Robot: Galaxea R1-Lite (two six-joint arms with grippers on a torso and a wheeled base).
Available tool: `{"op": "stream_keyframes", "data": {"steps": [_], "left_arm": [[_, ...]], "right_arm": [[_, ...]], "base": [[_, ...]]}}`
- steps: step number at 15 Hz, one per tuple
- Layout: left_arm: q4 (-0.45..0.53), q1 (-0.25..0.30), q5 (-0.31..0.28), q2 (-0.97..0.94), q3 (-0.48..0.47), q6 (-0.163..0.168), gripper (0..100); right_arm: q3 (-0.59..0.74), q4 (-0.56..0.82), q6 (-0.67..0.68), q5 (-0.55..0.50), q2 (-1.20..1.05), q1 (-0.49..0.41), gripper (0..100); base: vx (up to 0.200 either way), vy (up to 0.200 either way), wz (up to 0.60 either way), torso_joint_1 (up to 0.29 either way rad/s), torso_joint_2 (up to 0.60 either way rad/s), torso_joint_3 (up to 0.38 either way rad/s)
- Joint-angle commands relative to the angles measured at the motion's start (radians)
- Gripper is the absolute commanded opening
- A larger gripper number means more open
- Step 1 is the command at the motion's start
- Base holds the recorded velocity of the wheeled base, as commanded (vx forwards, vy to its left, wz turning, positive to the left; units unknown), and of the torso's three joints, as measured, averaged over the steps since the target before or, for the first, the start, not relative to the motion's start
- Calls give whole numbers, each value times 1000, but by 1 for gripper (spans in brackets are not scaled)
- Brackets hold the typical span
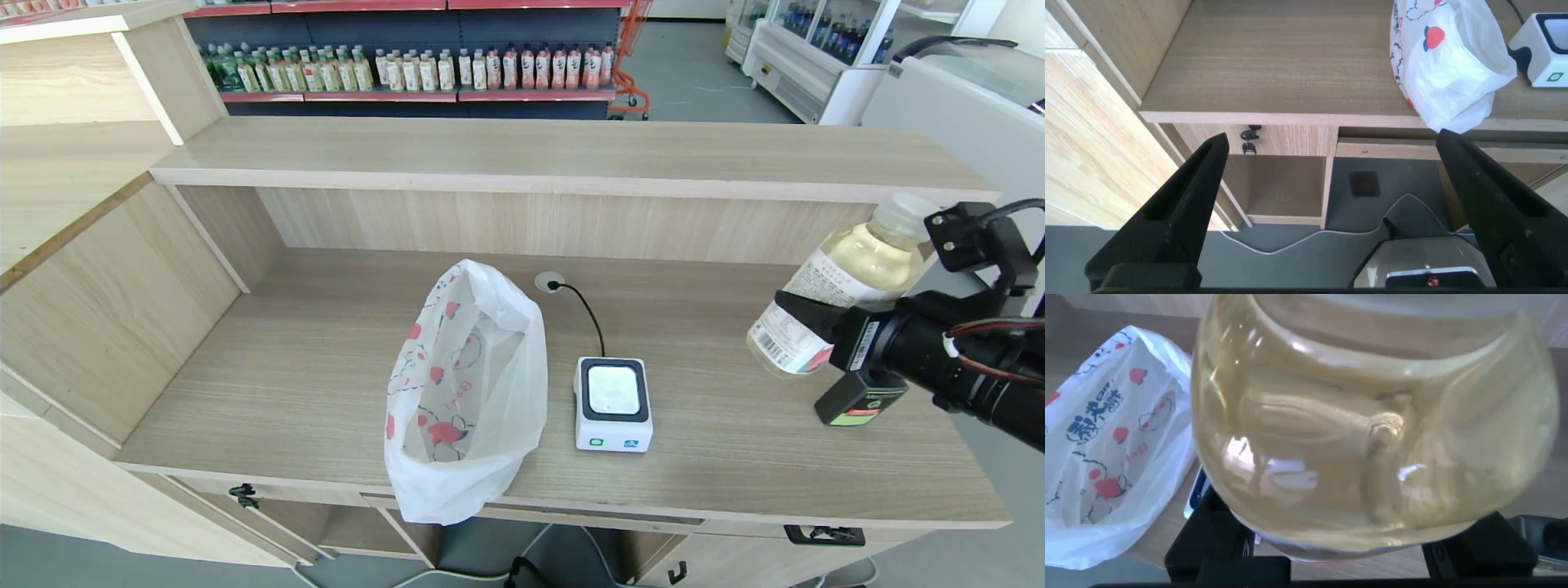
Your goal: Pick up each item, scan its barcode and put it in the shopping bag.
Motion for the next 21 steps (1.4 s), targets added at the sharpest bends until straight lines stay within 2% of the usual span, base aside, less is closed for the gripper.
{"op": "stream_keyframes", "data": {"steps": [1, 5, 7, 12, 17, 21], "left_arm": [[0, 0, 0, 0, 0, 0, 100], [0, 0, 0, 0, 0, 0, 100], [0, 0, 0, 0, 0, 0, 100], [0, 0, 0, 0, 0, 3, 100], [0, 0, 0, 0, 0, 4, 100], [0, 0, 0, 0, 0, 3, 100]], "right_arm": [[5, -25, 15, -2, 28, 20, 0], [8, -169, 47, -7, 155, 30, 0], [1, -215, 45, -9, 183, 66, 0], [-1, -220, 72, -64, 178, 139, 0], [-9, -220, 78, -65, 172, 147, 0], [-30, -218, 81, -65, 172, 167, 0]], "base": [[0, 0, 0, 0, 0, 0], [0, 0, 0, 0, 0, 0], [0, 0, 0, 0, 0, 0], [0, 0, 0, 0, 0, 0], [0, 0, 0, 0, 0, 0], [0, 200, 0, 4, 5, 1]]}}
